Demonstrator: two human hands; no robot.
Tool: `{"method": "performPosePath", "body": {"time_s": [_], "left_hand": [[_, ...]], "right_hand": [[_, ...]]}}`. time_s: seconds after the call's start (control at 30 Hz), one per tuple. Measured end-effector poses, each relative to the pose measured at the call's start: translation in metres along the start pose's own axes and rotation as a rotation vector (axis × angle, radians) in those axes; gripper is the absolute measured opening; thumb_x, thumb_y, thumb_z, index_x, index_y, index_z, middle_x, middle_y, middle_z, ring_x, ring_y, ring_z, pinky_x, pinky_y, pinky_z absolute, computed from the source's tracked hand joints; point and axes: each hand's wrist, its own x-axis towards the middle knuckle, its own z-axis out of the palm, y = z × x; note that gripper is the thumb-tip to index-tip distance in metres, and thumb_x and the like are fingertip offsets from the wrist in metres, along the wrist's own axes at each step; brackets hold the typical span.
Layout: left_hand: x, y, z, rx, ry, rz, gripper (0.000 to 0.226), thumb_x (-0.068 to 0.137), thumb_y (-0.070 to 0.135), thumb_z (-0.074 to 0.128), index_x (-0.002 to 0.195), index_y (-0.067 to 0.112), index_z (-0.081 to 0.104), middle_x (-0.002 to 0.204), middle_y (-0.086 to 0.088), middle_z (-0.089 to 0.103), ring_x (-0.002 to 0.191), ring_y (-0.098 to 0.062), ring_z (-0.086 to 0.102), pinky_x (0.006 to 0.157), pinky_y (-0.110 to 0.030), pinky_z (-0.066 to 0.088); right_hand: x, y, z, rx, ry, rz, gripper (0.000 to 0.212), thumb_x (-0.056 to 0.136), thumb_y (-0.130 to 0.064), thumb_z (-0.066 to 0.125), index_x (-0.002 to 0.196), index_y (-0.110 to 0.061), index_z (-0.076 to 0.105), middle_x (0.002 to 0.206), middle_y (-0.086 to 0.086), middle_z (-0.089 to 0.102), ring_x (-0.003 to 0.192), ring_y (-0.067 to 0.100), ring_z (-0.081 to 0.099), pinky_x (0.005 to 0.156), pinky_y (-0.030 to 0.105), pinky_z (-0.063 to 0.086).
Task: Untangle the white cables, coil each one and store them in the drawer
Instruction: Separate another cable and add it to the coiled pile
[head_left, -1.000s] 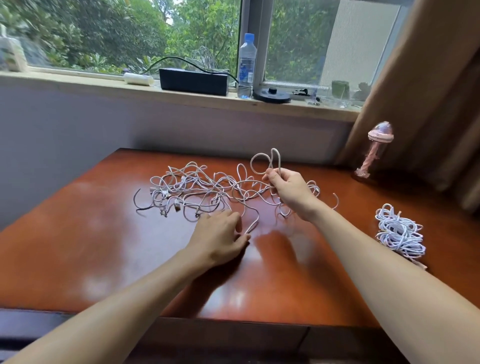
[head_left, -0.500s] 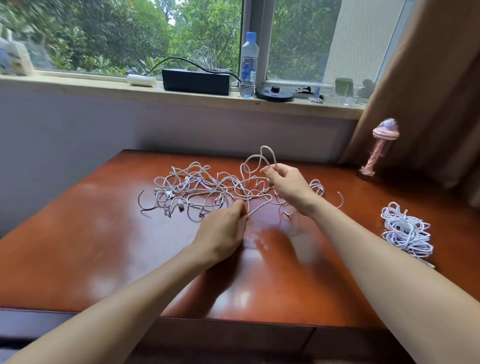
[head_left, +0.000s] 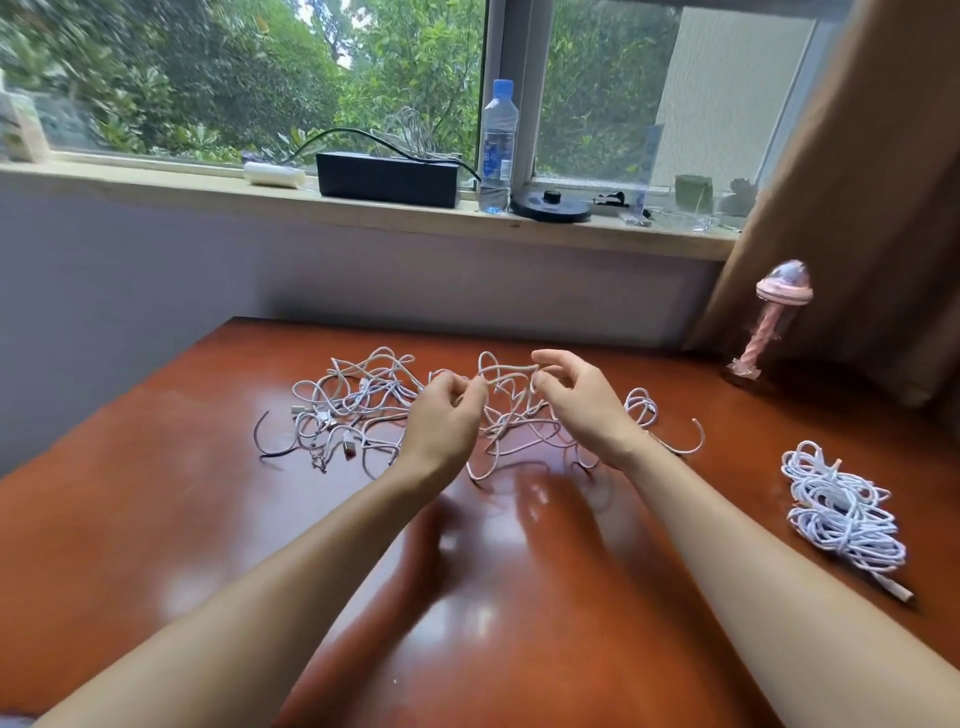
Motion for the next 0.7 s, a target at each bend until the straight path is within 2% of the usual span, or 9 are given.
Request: {"method": "performPosePath", "body": {"time_s": [0.07, 0.13, 0.17, 0.3, 0.4, 0.5, 0.57, 0.63, 0.7], "left_hand": [[0.008, 0.001, 0.001, -0.093, 0.019, -0.035, 0.028, 0.103, 0.027, 0.053, 0.077, 0.015, 0.053, 0.063, 0.007, 0.052, 0.053, -0.003, 0.045, 0.06, -0.028, 0.037], [0.014, 0.001, 0.003, -0.179, 0.002, -0.052, 0.029, 0.104, 0.025, 0.051, 0.077, 0.015, 0.053, 0.055, 0.009, 0.049, 0.045, -0.002, 0.042, 0.053, -0.026, 0.034], [0.016, 0.001, 0.004, -0.221, -0.016, -0.06, 0.028, 0.105, 0.024, 0.051, 0.079, 0.013, 0.055, 0.052, 0.009, 0.047, 0.043, -0.003, 0.04, 0.049, -0.023, 0.033], [0.021, 0.006, 0.012, -0.405, -0.101, -0.08, 0.031, 0.108, 0.021, 0.045, 0.09, 0.004, 0.064, 0.046, 0.005, 0.038, 0.042, -0.009, 0.033, 0.043, -0.021, 0.027], [0.022, 0.008, 0.018, -0.558, -0.157, -0.097, 0.033, 0.108, 0.021, 0.042, 0.095, 0.001, 0.064, 0.046, 0.0, 0.033, 0.043, -0.015, 0.029, 0.049, -0.028, 0.023], [0.026, 0.015, 0.021, -0.682, -0.249, -0.11, 0.037, 0.109, 0.023, 0.038, 0.107, -0.002, 0.065, 0.049, -0.005, 0.03, 0.046, -0.017, 0.028, 0.051, -0.03, 0.022], [0.032, 0.024, 0.021, -0.745, -0.314, -0.12, 0.037, 0.108, 0.024, 0.038, 0.12, 0.0, 0.064, 0.052, -0.006, 0.037, 0.047, -0.017, 0.032, 0.049, -0.027, 0.025], [0.037, 0.032, 0.021, -0.784, -0.368, -0.118, 0.034, 0.108, 0.023, 0.039, 0.128, 0.007, 0.061, 0.058, -0.007, 0.052, 0.046, -0.016, 0.036, 0.048, -0.026, 0.028], [0.042, 0.036, 0.022, -0.806, -0.394, -0.112, 0.034, 0.108, 0.022, 0.037, 0.131, 0.013, 0.059, 0.07, -0.009, 0.066, 0.045, -0.016, 0.039, 0.048, -0.025, 0.029]], "right_hand": [[0.001, 0.004, 0.0, -0.049, 0.045, -0.02, 0.032, 0.098, -0.018, 0.056, 0.128, -0.021, 0.065, 0.113, 0.0, 0.069, 0.101, 0.008, 0.064, 0.088, 0.014, 0.05], [0.002, 0.006, 0.001, -0.079, 0.112, -0.07, 0.029, 0.096, -0.022, 0.055, 0.122, -0.026, 0.068, 0.117, -0.006, 0.069, 0.11, 0.006, 0.063, 0.1, 0.027, 0.05], [0.001, 0.004, 0.003, -0.046, 0.14, -0.086, 0.026, 0.097, -0.021, 0.054, 0.117, -0.026, 0.069, 0.117, -0.007, 0.07, 0.111, 0.007, 0.064, 0.102, 0.03, 0.05], [-0.009, -0.005, 0.013, 0.184, 0.181, -0.128, 0.022, 0.103, -0.015, 0.051, 0.109, -0.018, 0.072, 0.108, -0.002, 0.075, 0.105, 0.016, 0.069, 0.097, 0.033, 0.054], [-0.017, -0.002, 0.021, 0.272, 0.167, -0.128, 0.024, 0.101, -0.022, 0.052, 0.122, -0.017, 0.064, 0.112, 0.002, 0.074, 0.11, 0.015, 0.068, 0.101, 0.037, 0.052], [-0.019, -0.002, 0.022, 0.345, 0.083, -0.111, 0.027, 0.103, -0.012, 0.054, 0.129, -0.014, 0.059, 0.115, 0.003, 0.074, 0.111, 0.016, 0.069, 0.098, 0.034, 0.054], [-0.022, -0.008, 0.019, 0.377, 0.038, -0.116, 0.028, 0.102, -0.005, 0.054, 0.128, -0.013, 0.06, 0.115, 0.002, 0.074, 0.11, 0.012, 0.069, 0.093, 0.026, 0.053], [-0.024, -0.012, 0.016, 0.355, -0.018, -0.132, 0.03, 0.102, -0.002, 0.054, 0.127, -0.016, 0.062, 0.113, 0.0, 0.074, 0.111, 0.007, 0.068, 0.093, 0.022, 0.052], [-0.026, -0.013, 0.015, 0.287, -0.07, -0.16, 0.029, 0.102, -0.003, 0.053, 0.123, -0.018, 0.067, 0.111, 0.003, 0.074, 0.113, 0.013, 0.067, 0.1, 0.03, 0.053]]}}
